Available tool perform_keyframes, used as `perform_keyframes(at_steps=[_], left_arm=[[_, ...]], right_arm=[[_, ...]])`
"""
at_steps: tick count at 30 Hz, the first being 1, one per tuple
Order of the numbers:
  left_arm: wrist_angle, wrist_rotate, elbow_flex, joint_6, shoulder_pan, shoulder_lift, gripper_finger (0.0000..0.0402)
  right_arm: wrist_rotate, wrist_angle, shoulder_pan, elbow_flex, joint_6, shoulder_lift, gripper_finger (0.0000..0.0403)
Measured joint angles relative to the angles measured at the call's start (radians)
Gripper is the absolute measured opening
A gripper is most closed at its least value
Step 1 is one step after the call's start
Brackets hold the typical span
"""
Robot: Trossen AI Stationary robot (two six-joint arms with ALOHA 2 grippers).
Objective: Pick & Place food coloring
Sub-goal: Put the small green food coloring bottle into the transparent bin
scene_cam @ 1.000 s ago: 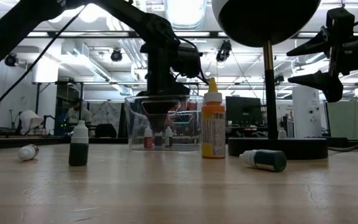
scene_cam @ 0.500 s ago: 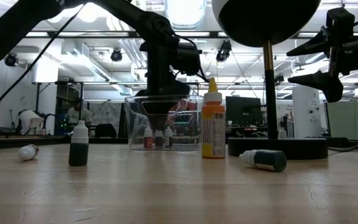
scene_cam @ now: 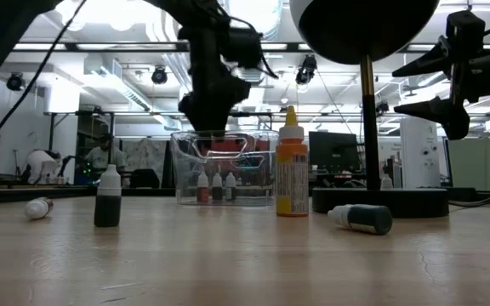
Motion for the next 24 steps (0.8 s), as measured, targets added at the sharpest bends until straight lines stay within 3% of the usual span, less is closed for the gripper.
perform_keyframes(at_steps=[4, 12, 24], left_arm=[[-0.035, 0.004, 0.000, -0.015, -0.020, -0.081, 0.0266], [-0.137, 0.003, -0.046, -0.111, -0.100, -0.258, 0.0270], [-0.133, -0.016, -0.309, -0.248, -0.284, -0.499, 0.0270]], right_arm=[[-0.002, 0.000, 0.000, 0.000, 0.000, 0.000, 0.0302], [-0.003, 0.000, 0.000, 0.000, 0.000, 0.000, 0.0302], [-0.002, 0.001, 0.000, 0.000, 0.000, 0.000, 0.0302]])
